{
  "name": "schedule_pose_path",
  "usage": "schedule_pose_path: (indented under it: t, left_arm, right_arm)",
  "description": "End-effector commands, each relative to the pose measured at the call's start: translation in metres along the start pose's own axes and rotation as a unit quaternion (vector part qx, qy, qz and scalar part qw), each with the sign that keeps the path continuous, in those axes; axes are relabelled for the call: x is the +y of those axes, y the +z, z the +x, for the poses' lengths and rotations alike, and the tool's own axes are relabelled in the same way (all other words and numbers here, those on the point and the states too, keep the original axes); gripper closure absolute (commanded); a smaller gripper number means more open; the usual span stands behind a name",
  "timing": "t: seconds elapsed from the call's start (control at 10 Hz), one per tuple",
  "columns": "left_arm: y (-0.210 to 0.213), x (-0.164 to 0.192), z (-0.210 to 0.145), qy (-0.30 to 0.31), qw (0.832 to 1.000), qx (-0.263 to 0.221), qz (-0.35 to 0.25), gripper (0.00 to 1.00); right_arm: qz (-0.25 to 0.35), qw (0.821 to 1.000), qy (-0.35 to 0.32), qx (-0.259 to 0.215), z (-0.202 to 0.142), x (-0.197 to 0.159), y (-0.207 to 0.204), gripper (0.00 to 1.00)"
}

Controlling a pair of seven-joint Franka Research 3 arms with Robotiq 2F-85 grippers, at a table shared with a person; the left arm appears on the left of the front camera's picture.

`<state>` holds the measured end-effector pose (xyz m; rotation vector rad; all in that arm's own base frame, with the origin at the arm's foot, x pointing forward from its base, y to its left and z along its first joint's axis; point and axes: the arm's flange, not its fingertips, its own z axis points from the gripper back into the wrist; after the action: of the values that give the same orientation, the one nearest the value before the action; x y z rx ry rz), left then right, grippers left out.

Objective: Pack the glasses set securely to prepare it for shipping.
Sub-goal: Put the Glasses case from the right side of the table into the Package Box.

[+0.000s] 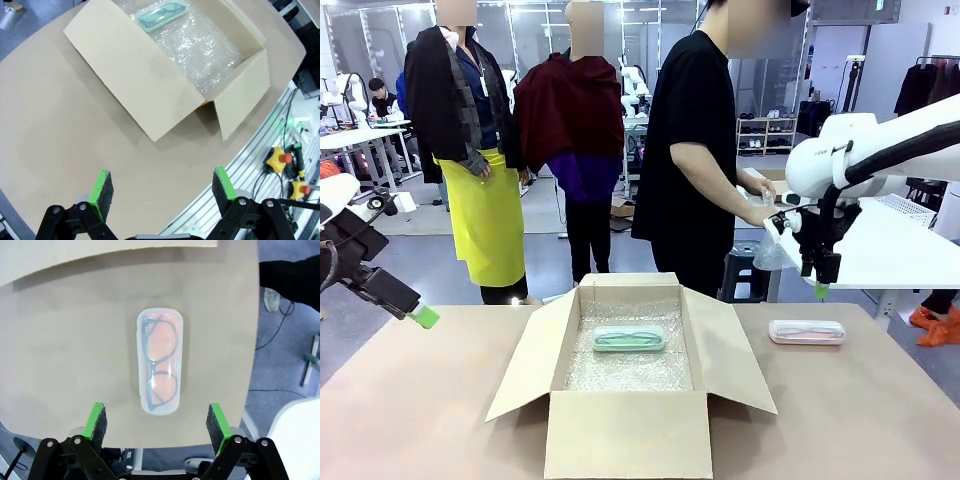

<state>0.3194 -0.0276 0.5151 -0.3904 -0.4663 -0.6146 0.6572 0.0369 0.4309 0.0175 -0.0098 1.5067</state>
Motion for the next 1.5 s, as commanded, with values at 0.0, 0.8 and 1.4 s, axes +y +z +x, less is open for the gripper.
schedule_pose_path:
  t: [0.0, 0.8, 1.4]
  left_arm:
    - [0.001, 0.001, 0.001, -0.004, 1.0, -0.008, -0.003, 0.0]
    - [0.001, 0.001, 0.001, -0.004, 1.0, -0.008, -0.003, 0.0]
    - [0.001, 0.001, 0.001, -0.004, 1.0, -0.008, -0.003, 0.0]
  right_arm:
    - [0.002, 1.0, 0.022, 0.005, -0.001, 0.002, -0.022, 0.0]
    - [-0.005, 1.0, -0.01, 0.0, 0.007, -0.013, -0.099, 0.0]
    - [-0.026, 0.999, -0.02, 0.013, 0.013, -0.01, -0.129, 0.0]
